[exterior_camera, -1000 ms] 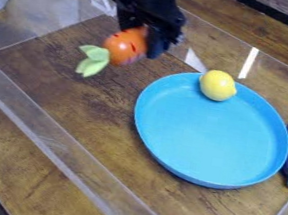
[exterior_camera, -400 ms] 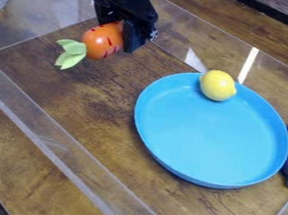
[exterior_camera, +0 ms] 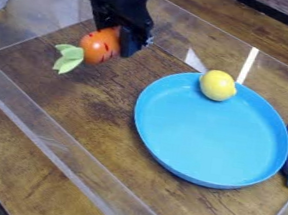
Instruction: Remove the carrot from the blue tray and put it on the table
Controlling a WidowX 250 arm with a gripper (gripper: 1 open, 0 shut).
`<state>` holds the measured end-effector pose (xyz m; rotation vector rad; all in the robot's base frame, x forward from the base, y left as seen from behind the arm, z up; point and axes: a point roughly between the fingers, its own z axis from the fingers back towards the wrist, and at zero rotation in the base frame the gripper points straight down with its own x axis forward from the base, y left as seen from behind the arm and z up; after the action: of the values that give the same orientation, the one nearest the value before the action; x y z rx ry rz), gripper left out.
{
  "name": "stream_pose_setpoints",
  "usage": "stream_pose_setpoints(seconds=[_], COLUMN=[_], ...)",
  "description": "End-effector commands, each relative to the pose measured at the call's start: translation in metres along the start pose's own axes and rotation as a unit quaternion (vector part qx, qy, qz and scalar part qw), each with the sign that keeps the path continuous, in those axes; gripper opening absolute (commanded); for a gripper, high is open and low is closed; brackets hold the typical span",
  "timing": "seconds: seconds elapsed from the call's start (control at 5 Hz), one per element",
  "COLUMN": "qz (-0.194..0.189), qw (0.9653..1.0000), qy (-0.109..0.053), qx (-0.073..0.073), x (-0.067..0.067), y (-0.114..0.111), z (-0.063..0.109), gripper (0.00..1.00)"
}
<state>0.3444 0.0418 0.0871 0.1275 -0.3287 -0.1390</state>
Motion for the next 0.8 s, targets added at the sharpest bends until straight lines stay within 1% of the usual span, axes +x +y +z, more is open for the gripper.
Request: stream_pose_setpoints(seconds=[0.0,0.4,0.6], qz=[0.006,-0.005,-0.012], qw=[0.9998,0.9998,0.9998], qy=[-0.014,-0.006,-0.005], qx=[0.011,0.016,0.018], x=[0.003,0.001,0.003], y=[0.013,0.015,0.014], z=[0.001,-0.015,-0.02], gripper=[0.0,0.0,0.0])
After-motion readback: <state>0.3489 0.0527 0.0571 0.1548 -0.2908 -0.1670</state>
